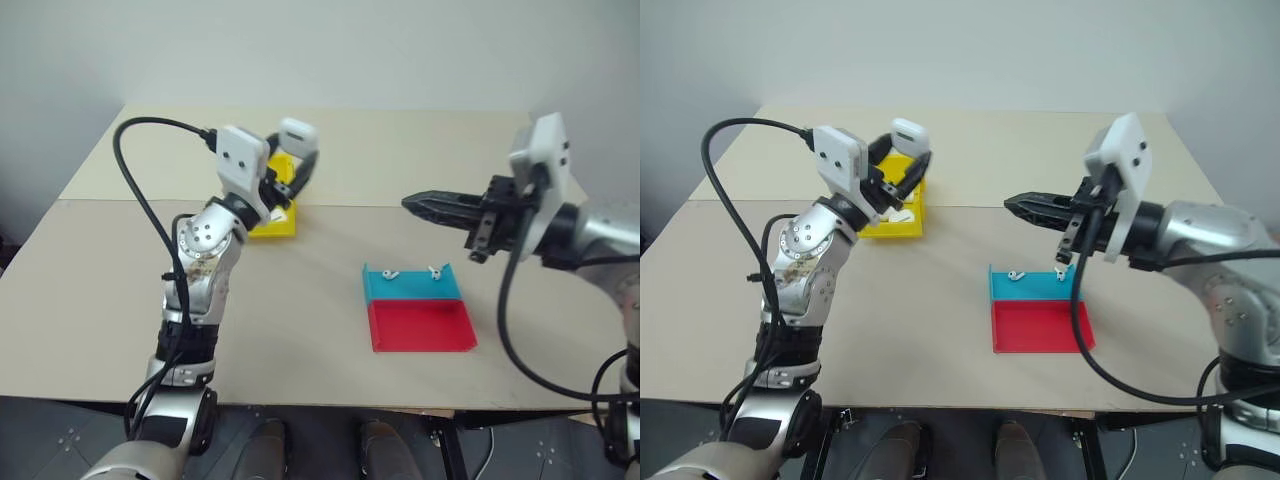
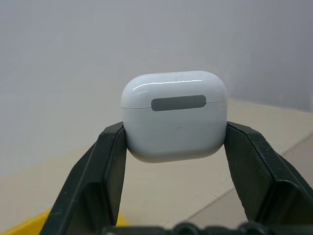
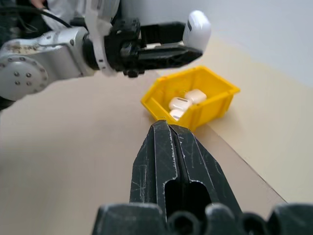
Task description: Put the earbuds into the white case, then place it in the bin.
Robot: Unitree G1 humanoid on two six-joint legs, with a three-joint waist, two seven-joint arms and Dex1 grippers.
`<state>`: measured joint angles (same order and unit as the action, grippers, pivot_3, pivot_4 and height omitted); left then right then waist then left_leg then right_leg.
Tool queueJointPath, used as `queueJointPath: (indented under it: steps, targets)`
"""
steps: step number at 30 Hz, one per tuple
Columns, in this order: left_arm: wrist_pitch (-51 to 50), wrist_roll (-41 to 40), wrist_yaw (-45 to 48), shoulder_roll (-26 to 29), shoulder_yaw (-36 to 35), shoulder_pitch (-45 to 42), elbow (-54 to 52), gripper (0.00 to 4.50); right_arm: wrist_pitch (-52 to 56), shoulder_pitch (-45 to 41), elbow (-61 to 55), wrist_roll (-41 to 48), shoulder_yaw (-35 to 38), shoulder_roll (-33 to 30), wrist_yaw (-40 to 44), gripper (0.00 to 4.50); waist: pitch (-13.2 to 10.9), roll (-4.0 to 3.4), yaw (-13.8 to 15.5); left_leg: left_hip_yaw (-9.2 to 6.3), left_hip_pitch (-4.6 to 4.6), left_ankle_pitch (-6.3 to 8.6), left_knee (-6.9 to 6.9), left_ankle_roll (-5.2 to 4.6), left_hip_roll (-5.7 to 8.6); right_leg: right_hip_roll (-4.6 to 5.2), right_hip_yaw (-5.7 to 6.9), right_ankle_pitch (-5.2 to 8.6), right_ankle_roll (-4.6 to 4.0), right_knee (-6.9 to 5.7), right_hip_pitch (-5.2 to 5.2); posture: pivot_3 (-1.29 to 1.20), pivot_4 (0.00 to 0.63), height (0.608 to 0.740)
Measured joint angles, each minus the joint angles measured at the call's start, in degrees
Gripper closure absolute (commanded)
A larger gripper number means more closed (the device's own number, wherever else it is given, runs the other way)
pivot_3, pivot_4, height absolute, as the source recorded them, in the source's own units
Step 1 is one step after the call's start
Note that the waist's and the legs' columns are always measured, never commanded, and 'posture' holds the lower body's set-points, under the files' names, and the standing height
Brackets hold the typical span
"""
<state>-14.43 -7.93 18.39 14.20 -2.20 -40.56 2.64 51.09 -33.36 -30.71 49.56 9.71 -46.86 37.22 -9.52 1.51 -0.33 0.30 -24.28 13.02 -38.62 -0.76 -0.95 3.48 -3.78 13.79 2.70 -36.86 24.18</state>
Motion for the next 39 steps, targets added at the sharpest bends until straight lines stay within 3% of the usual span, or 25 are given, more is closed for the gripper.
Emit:
queueJointPath:
  steps: [8,14,19,24,28,31,36,39]
  targets:
    - [7.4,11.95,-14.22,-1.95,2.76,-7.46,24.73,1.75,0.14,-0.12,-3.87,-1.09,-2.84,2.72,-4.84,4.47,0.0,0.01,0.75,-0.01,-0.07,0.0,-0.03,0.0,0.05,0.03,0.05,-0.02,0.03,0.09,-0.01,0.0,0.15,0.74]
    - [11.01,13.39,-19.17,-2.77,2.34,-11.07,34.8,1.75,2.45,-0.13,-4.26,-1.91,-3.27,0.62,-7.21,4.47,0.0,0.01,0.89,-0.01,-0.1,0.0,-0.01,0.0,0.03,0.04,0.07,-0.02,0.02,0.07,0.04,0.0,0.15,0.74]
    - [13.08,13.97,-19.47,-2.93,2.42,-12.41,39.86,0.07,3.46,-0.13,-4.79,-2.07,-3.5,0.37,-7.62,4.5,0.0,0.01,0.91,0.03,-0.09,0.0,-0.02,0.0,0.05,0.04,0.07,-0.03,0.02,0.04,0.02,0.0,0.15,0.74]
    - [13.81,14.14,-19.46,-2.92,2.24,-12.87,40.62,0.03,4.33,-0.13,-4.89,-2.09,-3.49,0.25,-8.04,4.5,0.0,0.01,0.91,0.03,-0.1,0.0,-0.02,0.0,0.04,0.04,0.07,-0.03,0.02,0.06,0.03,0.0,0.15,0.74]
    - [15.14,12.53,-17.75,-1.87,1.22,-10.8,35.07,0.03,5.44,0.51,-5.52,-1.47,-3.13,0.13,-8.98,4.5,0.0,0.0,0.84,0.0,-0.08,0.0,-0.02,0.0,0.01,0.05,0.06,-0.03,0.01,0.03,0.03,0.0,0.15,0.74]
    - [11.57,6.6,-10.29,0.82,-1.21,-5.6,24.0,0.03,5.65,2.25,-6.35,-1.08,-2.03,-0.18,-9.1,4.5,0.01,-0.01,0.5,0.0,-0.08,0.0,0.0,0.01,-0.02,0.04,0.05,-0.04,0.0,-0.08,0.04,0.0,0.15,0.74]
    - [0.79,-3.21,5.45,11.45,-2.3,7.88,0.47,0.03,4.42,6.84,-7.21,-3.49,-2.24,-1.16,-8.42,4.5,0.01,-0.02,-0.27,-0.02,-0.02,-0.01,0.0,0.02,-0.04,0.04,0.04,-0.04,-0.01,-0.17,0.03,0.0,0.15,0.74]
    - [-0.66,-6.75,11.57,15.9,-3.68,16.11,-10.43,0.03,2.69,9.44,-8.04,-5.47,-2.4,-1.95,-7.23,4.5,0.03,-0.04,-0.33,-0.01,0.08,-0.01,0.0,0.02,-0.06,0.06,0.03,-0.03,-0.02,-0.07,-0.06,0.0,0.15,0.74]
